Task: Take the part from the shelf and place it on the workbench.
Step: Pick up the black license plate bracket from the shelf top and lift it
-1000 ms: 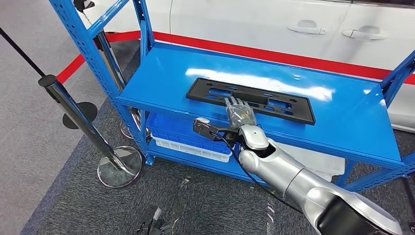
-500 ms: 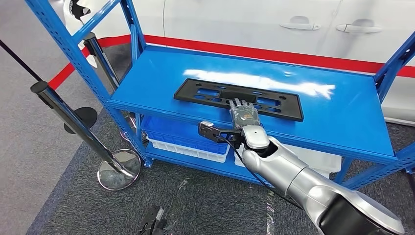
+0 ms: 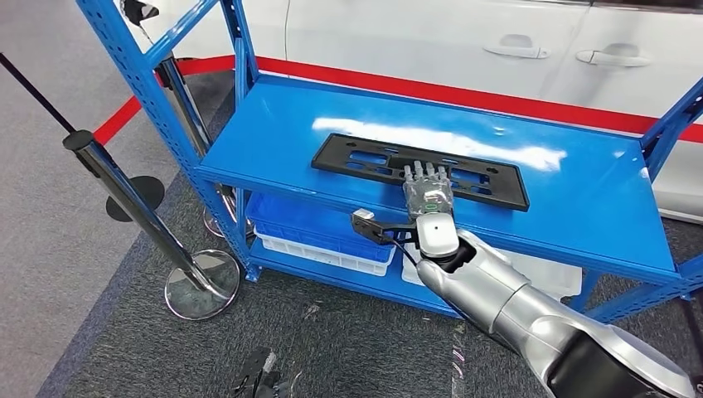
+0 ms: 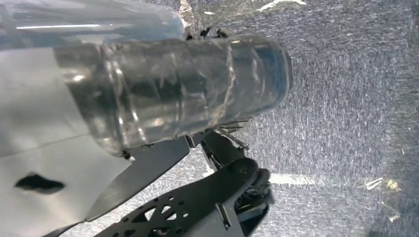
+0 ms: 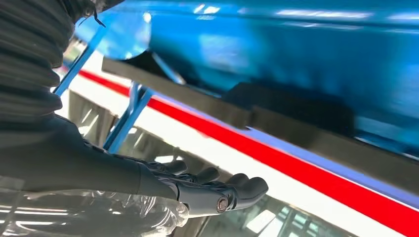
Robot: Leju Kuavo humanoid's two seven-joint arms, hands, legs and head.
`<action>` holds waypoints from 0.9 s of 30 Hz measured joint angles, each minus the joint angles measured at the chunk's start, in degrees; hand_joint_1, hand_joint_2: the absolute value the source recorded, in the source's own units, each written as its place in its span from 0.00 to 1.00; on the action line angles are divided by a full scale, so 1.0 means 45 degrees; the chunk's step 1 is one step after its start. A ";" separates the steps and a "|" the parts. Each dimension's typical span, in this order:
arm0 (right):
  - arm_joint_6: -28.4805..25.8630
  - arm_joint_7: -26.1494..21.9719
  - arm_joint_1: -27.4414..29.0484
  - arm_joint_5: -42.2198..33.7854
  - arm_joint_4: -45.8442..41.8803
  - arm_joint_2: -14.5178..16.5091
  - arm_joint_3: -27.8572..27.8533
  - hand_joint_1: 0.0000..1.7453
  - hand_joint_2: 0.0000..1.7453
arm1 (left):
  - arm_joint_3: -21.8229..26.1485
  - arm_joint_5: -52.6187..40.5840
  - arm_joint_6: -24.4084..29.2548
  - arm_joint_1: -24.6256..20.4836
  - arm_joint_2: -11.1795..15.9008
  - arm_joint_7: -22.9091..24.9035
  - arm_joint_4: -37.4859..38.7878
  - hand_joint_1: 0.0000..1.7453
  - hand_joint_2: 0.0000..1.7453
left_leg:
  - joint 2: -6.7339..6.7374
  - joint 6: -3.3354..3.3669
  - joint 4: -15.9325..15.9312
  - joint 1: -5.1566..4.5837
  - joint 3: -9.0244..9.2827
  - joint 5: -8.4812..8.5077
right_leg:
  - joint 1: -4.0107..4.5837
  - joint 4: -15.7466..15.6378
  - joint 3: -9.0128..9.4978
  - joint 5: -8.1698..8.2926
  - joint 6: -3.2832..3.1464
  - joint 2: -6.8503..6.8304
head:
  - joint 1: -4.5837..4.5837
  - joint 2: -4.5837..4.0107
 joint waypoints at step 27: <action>0.1761 0.0044 0.0719 0.0356 -0.1064 -0.2311 -0.0719 0.96 1.00 | -0.0036 -0.0357 0.0074 -0.0069 -0.0049 0.0102 0.0024 0.00 0.00 | 0.0068 0.0105 -0.0101 -0.0051 -0.0009 0.0097 | 0.0053 0.0089 0.0051 -0.0619 -0.0010 0.0039 | -0.0044 0.0000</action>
